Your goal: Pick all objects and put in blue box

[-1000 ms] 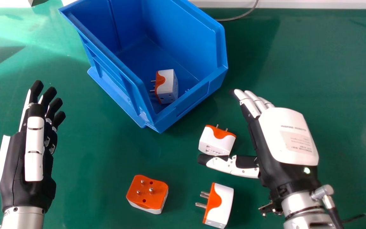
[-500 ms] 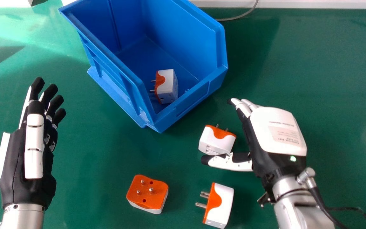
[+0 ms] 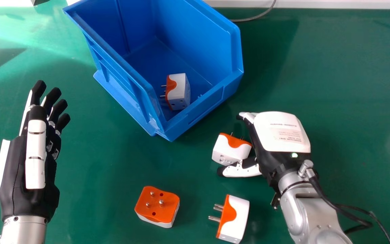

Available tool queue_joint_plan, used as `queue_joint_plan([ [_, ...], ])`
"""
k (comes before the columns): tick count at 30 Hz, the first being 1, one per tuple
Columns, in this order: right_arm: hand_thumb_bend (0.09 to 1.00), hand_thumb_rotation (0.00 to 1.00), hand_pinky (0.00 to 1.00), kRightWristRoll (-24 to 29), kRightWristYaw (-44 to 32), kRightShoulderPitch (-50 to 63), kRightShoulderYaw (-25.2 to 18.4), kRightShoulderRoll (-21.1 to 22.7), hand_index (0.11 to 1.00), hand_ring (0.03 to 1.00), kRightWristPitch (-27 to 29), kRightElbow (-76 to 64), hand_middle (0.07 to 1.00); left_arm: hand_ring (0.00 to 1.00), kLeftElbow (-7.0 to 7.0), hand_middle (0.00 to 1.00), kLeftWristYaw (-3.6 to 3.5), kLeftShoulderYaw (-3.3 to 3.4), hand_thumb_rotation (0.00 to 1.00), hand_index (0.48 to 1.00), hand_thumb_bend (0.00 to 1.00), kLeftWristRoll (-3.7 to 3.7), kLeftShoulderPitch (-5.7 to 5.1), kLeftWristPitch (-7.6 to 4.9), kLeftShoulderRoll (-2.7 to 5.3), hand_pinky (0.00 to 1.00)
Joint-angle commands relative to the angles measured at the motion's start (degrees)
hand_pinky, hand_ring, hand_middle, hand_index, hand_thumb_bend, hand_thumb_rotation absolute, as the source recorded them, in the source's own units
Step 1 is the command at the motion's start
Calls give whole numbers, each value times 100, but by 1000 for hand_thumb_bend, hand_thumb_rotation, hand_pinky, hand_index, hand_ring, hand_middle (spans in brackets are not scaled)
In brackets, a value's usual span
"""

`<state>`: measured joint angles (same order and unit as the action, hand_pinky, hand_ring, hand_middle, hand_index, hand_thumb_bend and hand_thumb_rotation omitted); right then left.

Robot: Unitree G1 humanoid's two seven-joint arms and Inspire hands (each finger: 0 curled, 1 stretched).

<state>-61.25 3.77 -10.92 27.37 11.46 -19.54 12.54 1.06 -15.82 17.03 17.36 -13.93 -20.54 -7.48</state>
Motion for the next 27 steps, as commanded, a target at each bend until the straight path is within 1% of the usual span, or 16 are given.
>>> queue_joint_plan([
  [1,689,479,706,32,70,-143,86,-16,812,805,14,139,829,938,-59,946,-2,36,945,960,483,-8,16,-87,-45,934],
  [4,693,467,698,36,6,-213,161,-11,804,799,-18,217,822,936,-30,944,-8,45,940,957,485,-8,38,-114,-44,933],
  [6,693,464,697,45,-53,-252,196,-13,803,798,-46,254,821,935,-27,943,2,52,938,956,485,4,52,-94,-38,932],
  [7,693,462,698,25,-66,-269,225,-7,803,798,-62,271,821,933,-29,941,9,52,937,955,486,-3,57,-92,-37,932],
  [9,692,462,700,0,-66,-287,272,-4,804,799,-98,294,822,932,-37,939,29,45,933,953,488,-46,57,-94,-43,931],
  [11,692,461,700,8,-79,-294,311,-1,803,798,-122,305,821,931,-36,938,22,39,932,952,488,-67,57,-99,-58,930],
  [12,695,455,696,1,-82,-305,338,1,799,794,-138,324,818,933,-39,940,15,38,936,954,490,-64,58,-104,-60,932],
  [15,698,449,692,-39,-148,-334,431,10,795,790,-211,344,815,933,-65,940,22,46,940,955,489,-49,60,-74,-51,933],
  [16,698,447,690,-57,-187,-340,464,23,794,788,-229,331,814,932,-68,939,26,48,938,953,489,-58,62,-75,-52,931],
  [19,696,446,688,-64,-265,-317,539,59,791,785,-266,225,812,933,-64,939,-6,49,935,952,493,-40,66,-83,-62,930],
  [23,694,437,684,-80,-454,-270,622,131,782,780,-295,13,806,936,-73,943,13,52,938,956,495,-70,71,-79,-67,933],
  [24,693,434,682,-76,-485,-247,633,143,779,778,-304,-51,803,936,-70,943,9,52,940,956,496,-76,77,-85,-75,933],
  [27,693,427,679,-86,-577,-150,660,187,776,775,-332,-269,800,935,-59,942,-2,53,941,954,495,-61,99,-88,-80,932],
])
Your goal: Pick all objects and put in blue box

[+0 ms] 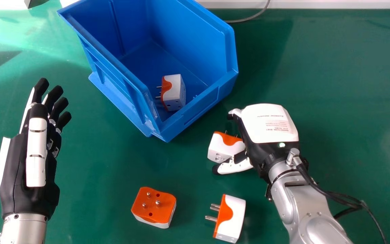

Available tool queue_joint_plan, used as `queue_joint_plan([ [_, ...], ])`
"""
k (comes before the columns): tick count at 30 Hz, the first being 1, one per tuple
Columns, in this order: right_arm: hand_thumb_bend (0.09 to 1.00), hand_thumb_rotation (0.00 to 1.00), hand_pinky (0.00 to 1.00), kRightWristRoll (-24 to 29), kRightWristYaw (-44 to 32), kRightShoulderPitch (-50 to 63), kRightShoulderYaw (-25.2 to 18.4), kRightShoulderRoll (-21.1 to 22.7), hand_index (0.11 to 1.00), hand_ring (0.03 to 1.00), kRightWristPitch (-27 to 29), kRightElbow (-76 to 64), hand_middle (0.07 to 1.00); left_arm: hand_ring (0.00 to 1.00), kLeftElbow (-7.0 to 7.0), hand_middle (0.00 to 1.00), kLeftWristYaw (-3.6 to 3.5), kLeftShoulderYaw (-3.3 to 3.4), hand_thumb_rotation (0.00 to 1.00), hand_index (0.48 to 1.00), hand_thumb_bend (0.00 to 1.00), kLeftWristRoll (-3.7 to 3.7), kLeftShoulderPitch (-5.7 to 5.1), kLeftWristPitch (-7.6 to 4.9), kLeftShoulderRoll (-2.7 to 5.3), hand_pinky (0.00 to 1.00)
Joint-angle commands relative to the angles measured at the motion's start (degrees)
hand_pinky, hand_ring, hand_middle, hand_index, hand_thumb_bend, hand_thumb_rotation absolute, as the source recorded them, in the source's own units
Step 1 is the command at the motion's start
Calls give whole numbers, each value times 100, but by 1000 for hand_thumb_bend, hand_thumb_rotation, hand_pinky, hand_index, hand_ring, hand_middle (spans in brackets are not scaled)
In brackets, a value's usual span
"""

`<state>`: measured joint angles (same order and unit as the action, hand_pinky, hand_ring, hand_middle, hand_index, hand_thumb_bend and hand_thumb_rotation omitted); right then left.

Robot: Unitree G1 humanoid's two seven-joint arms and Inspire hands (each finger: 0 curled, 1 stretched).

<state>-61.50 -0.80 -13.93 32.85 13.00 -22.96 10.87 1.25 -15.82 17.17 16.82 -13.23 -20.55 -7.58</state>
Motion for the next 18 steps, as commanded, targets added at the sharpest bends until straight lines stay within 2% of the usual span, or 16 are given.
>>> queue_joint_plan([
  [1,693,427,679,-54,-164,178,117,51,776,775,5,-171,800,935,-82,942,1,40,941,954,495,-1,35,-82,-65,932],
  [3,694,392,669,-62,-284,219,132,94,760,766,-20,-303,791,934,-100,942,3,36,938,953,497,14,43,-56,-63,933],
  [7,693,359,658,-97,-404,263,159,166,739,755,-27,-471,779,934,-118,941,17,31,939,953,494,-18,63,-48,-77,936],
  [9,695,325,639,-45,-393,296,134,182,711,735,10,-549,757,933,-107,939,-12,33,946,953,488,14,77,-46,-87,936],
  [11,697,287,596,-15,-375,324,115,187,670,690,24,-614,712,934,-71,940,-44,40,951,955,485,37,95,-58,-103,941],
  [15,701,230,529,28,-323,346,74,188,613,613,63,-665,637,934,-67,939,-27,50,954,953,487,7,105,-55,-110,943],
  [18,635,197,456,86,-307,343,28,198,567,523,144,-669,569,933,-57,937,-51,53,953,951,491,18,119,-49,-125,942],
])
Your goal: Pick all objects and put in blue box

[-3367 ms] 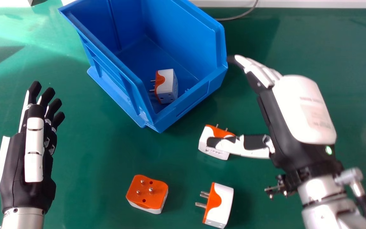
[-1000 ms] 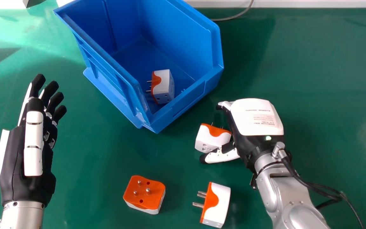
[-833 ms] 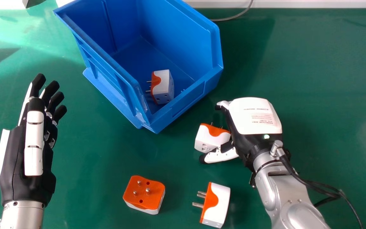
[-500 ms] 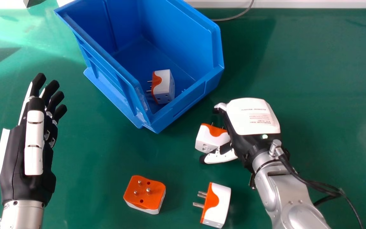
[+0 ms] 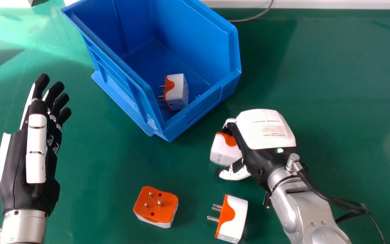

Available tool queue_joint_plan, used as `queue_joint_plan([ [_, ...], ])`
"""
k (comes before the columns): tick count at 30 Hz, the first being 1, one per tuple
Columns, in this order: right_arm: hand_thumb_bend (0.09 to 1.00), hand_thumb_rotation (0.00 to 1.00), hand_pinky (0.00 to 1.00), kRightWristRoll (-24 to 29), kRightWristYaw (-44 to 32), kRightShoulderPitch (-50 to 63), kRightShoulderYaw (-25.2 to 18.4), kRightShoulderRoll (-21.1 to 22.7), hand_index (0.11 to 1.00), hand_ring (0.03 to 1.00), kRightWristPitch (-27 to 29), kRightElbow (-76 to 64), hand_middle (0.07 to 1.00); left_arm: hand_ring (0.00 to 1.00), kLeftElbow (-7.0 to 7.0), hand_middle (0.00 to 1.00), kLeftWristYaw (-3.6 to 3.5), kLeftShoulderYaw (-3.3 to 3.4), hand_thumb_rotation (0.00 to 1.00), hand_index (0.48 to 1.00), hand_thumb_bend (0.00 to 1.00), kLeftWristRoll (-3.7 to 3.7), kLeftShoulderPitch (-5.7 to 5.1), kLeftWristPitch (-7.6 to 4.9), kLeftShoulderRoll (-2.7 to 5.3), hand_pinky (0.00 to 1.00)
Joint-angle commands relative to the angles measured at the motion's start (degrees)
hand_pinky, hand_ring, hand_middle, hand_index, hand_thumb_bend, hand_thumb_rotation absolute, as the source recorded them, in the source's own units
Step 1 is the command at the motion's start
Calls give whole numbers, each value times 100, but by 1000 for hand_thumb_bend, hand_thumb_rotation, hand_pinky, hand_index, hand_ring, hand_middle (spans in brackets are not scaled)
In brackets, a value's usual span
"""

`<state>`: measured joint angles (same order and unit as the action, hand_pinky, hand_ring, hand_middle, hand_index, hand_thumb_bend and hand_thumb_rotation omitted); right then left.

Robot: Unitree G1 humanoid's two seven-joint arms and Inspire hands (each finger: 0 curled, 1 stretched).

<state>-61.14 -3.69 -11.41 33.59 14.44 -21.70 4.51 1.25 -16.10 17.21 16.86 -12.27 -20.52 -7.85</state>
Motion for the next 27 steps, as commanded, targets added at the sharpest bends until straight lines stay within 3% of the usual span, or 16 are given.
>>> queue_joint_plan([
  [1,635,197,456,64,-3,83,-62,52,567,523,40,-23,569,933,-57,937,-34,51,953,951,491,36,26,-37,-101,942],
  [3,594,126,397,153,52,73,-135,5,548,459,58,19,510,935,-66,938,-31,54,952,951,494,41,28,-25,-98,945],
  [8,568,80,361,456,249,-57,-313,-7,533,429,273,333,480,935,-86,938,-30,76,951,951,495,66,7,0,-112,946],
  [13,547,51,345,789,535,-213,-472,27,525,415,639,669,495,937,-146,938,18,90,952,952,496,26,-38,40,-125,951],
  [18,533,33,345,897,822,-355,-529,49,522,410,886,985,508,937,-140,937,-10,115,952,950,499,36,-47,23,-146,954],
  [27,519,16,330,1098,1239,-431,-612,80,529,407,1280,1220,521,937,-178,935,11,125,949,949,511,-6,-81,41,-172,960],
])
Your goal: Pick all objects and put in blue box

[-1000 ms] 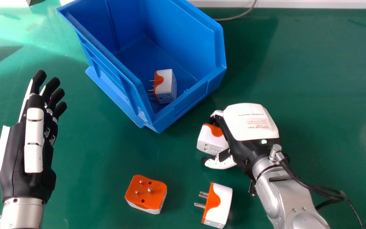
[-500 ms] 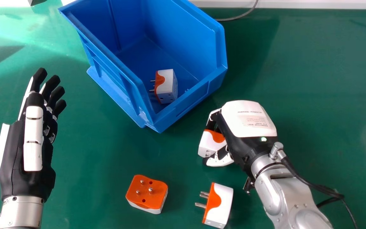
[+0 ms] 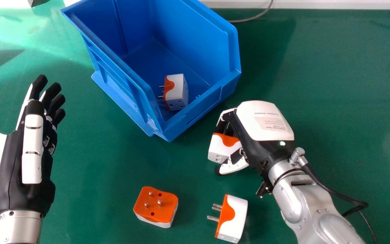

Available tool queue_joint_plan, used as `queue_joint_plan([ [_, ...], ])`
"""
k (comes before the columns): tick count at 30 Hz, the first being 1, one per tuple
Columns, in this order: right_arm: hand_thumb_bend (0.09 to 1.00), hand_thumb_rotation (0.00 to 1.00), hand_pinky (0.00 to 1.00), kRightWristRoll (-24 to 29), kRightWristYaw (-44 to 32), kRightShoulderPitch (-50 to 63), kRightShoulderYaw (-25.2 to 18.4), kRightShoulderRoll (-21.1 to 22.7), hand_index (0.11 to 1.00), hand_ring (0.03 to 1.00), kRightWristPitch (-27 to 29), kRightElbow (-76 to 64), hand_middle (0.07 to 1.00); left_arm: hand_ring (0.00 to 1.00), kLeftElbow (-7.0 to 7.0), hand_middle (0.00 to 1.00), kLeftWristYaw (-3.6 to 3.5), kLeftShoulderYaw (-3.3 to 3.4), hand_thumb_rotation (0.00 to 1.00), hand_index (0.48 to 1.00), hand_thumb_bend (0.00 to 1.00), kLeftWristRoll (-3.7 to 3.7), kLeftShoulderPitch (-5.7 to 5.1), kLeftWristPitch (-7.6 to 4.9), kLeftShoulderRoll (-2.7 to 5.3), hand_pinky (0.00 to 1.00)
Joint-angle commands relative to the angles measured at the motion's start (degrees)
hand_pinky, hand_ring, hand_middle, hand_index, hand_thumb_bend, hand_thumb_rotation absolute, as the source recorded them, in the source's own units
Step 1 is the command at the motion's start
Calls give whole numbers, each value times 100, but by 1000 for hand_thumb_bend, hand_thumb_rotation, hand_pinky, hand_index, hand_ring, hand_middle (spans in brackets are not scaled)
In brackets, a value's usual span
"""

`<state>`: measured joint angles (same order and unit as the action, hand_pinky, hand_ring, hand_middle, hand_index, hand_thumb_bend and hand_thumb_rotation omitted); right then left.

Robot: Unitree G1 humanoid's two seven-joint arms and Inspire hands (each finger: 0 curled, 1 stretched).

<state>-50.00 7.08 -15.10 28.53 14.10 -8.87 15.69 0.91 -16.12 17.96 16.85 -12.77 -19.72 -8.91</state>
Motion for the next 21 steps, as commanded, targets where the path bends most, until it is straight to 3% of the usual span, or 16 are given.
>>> queue_joint_plan([
  [1,516,13,322,-17,187,-64,-105,116,531,404,18,105,522,937,-124,935,3,51,948,949,512,-4,-23,-51,-73,961],
  [7,511,8,315,-38,104,-26,-116,94,532,403,-72,-89,525,935,-150,932,42,35,946,947,516,-27,-21,-21,-65,961],
  [10,510,6,311,-13,88,-2,-137,85,531,402,-98,-162,526,935,-113,932,6,43,944,946,519,37,2,-24,-60,959],
  [15,507,4,306,29,-97,70,-176,106,534,400,-234,-428,525,938,-94,934,19,38,941,947,523,-15,20,-67,-57,964],
  [21,504,2,295,81,-278,227,-268,172,542,393,-291,-888,518,937,-131,932,29,30,941,946,524,5,15,-25,-47,964],
])
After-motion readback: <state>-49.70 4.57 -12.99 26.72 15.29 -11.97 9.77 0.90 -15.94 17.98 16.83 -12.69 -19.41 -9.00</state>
